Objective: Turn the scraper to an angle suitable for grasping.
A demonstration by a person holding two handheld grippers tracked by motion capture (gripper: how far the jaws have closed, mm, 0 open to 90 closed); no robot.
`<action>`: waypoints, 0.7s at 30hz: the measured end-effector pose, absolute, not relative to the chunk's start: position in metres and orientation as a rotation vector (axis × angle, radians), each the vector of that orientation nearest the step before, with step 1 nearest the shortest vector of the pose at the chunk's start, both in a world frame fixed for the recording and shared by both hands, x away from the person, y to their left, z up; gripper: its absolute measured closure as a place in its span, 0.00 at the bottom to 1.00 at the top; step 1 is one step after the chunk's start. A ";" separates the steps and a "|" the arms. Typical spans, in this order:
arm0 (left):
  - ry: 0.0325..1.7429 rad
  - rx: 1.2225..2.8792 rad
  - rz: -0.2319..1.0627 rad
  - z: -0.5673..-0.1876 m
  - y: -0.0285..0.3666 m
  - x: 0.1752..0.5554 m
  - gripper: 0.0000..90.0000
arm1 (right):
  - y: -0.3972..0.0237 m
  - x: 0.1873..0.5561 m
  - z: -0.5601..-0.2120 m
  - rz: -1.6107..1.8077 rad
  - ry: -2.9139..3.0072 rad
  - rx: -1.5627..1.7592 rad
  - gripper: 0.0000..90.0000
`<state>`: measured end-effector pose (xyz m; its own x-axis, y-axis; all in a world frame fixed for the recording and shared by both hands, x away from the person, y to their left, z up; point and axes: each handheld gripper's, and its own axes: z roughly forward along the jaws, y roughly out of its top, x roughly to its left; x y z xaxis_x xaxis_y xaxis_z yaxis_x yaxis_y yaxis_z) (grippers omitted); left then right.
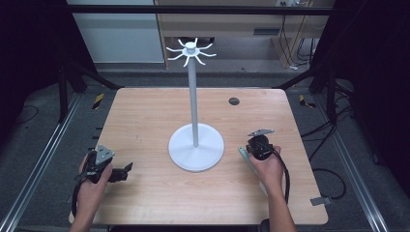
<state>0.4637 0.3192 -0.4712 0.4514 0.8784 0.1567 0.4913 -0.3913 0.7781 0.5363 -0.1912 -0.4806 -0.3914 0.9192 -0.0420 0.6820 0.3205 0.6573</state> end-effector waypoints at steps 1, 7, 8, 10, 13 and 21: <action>1.141 2.042 0.749 -0.471 0.319 0.464 0.03 | -0.190 0.537 -0.482 0.781 2.187 1.421 1.00; 1.137 2.047 0.747 -0.471 0.318 0.463 0.03 | -0.186 0.537 -0.485 0.764 2.217 1.423 1.00; 1.139 2.046 0.746 -0.471 0.318 0.463 0.03 | -0.186 0.536 -0.484 0.769 2.220 1.421 1.00; 1.139 2.046 0.746 -0.471 0.318 0.463 0.03 | -0.185 0.536 -0.484 0.782 2.235 1.414 1.00; 1.138 2.042 0.747 -0.471 0.318 0.463 0.03 | -0.183 0.534 -0.484 0.796 2.266 1.390 1.00; 1.133 2.058 0.741 -0.472 0.316 0.463 0.04 | -0.177 0.527 -0.482 0.826 2.323 1.353 1.00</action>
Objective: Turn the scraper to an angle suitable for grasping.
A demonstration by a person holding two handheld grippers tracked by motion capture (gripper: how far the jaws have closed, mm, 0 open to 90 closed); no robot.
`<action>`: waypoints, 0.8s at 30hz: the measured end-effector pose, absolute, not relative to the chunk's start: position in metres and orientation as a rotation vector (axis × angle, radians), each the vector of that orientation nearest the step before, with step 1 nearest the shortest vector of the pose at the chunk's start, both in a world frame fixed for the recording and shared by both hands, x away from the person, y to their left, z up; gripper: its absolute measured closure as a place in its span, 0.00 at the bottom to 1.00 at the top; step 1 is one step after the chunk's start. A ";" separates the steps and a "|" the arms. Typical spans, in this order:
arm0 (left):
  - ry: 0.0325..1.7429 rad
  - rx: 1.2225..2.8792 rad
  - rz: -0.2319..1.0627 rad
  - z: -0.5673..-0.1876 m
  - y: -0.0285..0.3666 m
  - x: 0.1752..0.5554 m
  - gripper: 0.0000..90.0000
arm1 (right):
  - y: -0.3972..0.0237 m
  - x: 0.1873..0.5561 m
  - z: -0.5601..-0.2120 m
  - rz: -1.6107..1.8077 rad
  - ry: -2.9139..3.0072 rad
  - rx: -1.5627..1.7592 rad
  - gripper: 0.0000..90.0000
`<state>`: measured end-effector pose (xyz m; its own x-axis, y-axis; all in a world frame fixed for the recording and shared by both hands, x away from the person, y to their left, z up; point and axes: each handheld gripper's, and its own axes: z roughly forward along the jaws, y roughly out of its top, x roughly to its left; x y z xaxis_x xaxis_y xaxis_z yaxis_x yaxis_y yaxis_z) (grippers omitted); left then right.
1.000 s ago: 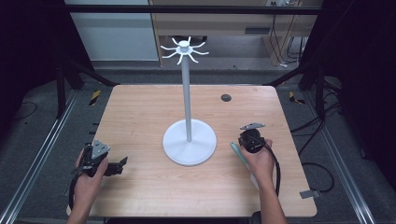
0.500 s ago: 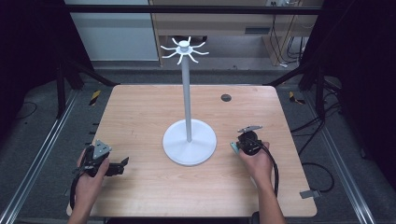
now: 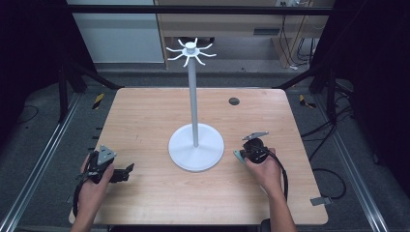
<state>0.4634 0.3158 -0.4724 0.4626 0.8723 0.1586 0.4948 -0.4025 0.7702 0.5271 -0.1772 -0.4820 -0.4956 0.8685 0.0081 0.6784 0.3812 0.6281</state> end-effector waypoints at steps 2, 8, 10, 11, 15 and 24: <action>1.134 2.059 0.738 -0.473 0.316 0.464 0.04 | -0.174 0.522 -0.481 0.848 2.340 1.339 1.00; 1.127 2.066 0.740 -0.472 0.315 0.464 0.04 | -0.166 0.516 -0.481 0.828 2.379 1.302 1.00; 1.130 2.063 0.739 -0.473 0.315 0.465 0.04 | -0.167 0.517 -0.478 0.855 2.342 1.294 1.00; 1.130 2.063 0.739 -0.473 0.315 0.465 0.04 | -0.167 0.517 -0.478 0.855 2.342 1.294 1.00; 1.131 2.062 0.739 -0.473 0.315 0.465 0.04 | -0.170 0.516 -0.476 0.857 2.321 1.307 1.00; 1.132 2.072 0.744 -0.473 0.316 0.463 0.04 | -0.165 0.515 -0.463 0.854 2.318 1.264 1.00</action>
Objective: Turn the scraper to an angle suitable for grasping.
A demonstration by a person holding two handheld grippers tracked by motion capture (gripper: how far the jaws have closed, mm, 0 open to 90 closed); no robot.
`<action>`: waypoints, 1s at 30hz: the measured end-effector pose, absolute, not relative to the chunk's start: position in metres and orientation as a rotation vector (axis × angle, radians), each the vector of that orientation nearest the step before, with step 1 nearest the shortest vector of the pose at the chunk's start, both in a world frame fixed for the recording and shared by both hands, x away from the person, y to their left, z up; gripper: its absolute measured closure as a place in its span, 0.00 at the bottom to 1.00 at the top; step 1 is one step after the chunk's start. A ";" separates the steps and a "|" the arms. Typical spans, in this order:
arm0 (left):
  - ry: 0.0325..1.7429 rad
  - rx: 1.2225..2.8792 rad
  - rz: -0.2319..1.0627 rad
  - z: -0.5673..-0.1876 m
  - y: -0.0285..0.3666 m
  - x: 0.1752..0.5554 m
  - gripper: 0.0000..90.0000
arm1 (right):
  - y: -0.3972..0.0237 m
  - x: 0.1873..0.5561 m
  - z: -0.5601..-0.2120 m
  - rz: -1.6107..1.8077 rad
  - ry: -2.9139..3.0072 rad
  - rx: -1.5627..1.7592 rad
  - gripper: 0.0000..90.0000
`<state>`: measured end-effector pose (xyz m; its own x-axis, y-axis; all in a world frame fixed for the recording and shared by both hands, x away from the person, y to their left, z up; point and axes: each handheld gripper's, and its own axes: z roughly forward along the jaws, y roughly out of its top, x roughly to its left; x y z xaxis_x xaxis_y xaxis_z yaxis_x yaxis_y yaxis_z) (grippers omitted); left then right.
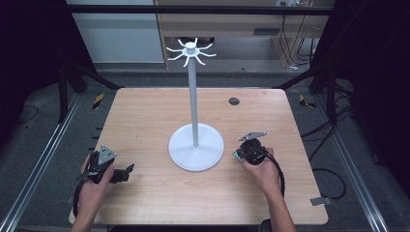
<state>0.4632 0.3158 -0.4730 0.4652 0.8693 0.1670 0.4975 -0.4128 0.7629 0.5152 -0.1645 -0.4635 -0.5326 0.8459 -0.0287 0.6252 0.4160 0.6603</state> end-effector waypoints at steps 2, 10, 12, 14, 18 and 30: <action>1.136 2.066 0.748 -0.473 0.316 0.463 0.04 | -0.163 0.516 -0.460 0.843 2.327 1.260 1.00; 1.141 2.066 0.743 -0.472 0.319 0.461 0.04 | -0.158 0.519 -0.446 0.775 2.342 1.251 1.00; 1.138 2.065 0.745 -0.473 0.319 0.462 0.04 | -0.158 0.520 -0.445 0.760 2.358 1.251 1.00; 1.137 2.067 0.741 -0.473 0.318 0.462 0.04 | -0.158 0.520 -0.444 0.754 2.365 1.246 1.00; 1.138 2.062 0.741 -0.473 0.318 0.462 0.04 | -0.159 0.520 -0.442 0.756 2.378 1.249 0.99; 1.138 2.066 0.746 -0.473 0.318 0.461 0.04 | -0.163 0.522 -0.429 0.691 2.406 1.245 0.95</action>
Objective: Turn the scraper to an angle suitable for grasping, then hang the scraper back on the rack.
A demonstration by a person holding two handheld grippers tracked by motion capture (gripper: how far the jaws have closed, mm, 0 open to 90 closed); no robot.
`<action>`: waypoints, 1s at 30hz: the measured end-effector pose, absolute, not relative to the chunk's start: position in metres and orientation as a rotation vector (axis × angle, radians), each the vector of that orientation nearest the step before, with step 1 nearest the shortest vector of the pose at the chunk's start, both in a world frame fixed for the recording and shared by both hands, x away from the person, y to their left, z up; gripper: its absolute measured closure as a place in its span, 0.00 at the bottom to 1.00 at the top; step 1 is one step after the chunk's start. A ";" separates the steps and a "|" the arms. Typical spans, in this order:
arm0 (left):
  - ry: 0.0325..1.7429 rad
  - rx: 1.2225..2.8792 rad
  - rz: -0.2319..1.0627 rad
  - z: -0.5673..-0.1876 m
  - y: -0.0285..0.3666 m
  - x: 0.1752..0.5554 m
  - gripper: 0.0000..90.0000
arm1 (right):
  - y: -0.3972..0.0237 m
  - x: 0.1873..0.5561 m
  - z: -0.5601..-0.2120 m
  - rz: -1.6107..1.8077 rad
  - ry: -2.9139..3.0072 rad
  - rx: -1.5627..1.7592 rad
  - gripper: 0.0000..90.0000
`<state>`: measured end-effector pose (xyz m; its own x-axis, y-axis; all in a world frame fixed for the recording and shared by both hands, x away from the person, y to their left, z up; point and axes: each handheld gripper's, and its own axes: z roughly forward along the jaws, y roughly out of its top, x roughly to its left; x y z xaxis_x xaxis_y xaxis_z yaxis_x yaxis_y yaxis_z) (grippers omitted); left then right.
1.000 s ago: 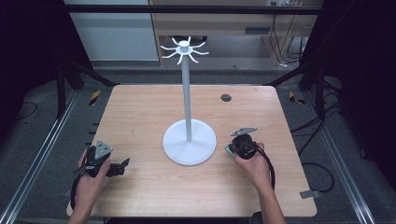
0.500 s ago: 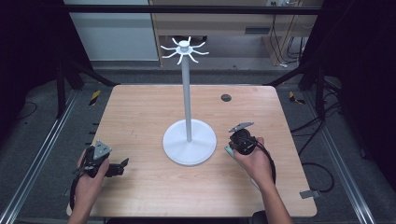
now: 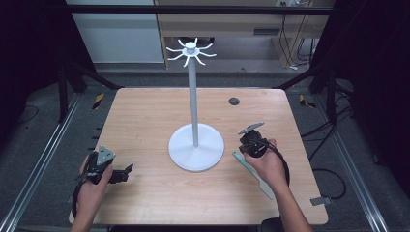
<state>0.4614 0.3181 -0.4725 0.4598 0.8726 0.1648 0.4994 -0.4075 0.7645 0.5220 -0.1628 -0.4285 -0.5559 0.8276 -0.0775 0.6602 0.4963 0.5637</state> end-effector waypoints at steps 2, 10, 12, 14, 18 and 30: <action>1.139 2.067 0.747 -0.473 0.318 0.461 0.04 | -0.163 0.522 -0.428 0.695 2.415 1.245 0.94; 1.143 2.058 0.739 -0.473 0.318 0.460 0.04 | -0.161 0.529 -0.427 0.665 2.441 1.246 0.88; 1.140 2.057 0.742 -0.472 0.318 0.460 0.04 | -0.160 0.530 -0.428 0.656 2.445 1.256 0.87; 1.139 2.056 0.741 -0.472 0.318 0.460 0.04 | -0.158 0.532 -0.432 0.627 2.460 1.266 0.85; 1.156 2.027 0.729 -0.471 0.319 0.460 0.04 | -0.156 0.536 -0.435 0.608 2.464 1.289 0.83; 1.194 1.993 0.745 -0.471 0.320 0.461 0.04 | -0.150 0.549 -0.450 0.541 2.522 1.332 0.77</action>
<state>0.4612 0.3202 -0.4706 0.4131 0.9022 0.1241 0.5079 -0.3413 0.7909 0.5489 -0.1502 -0.4501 -0.5563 0.8302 -0.0369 0.7421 0.5163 0.4275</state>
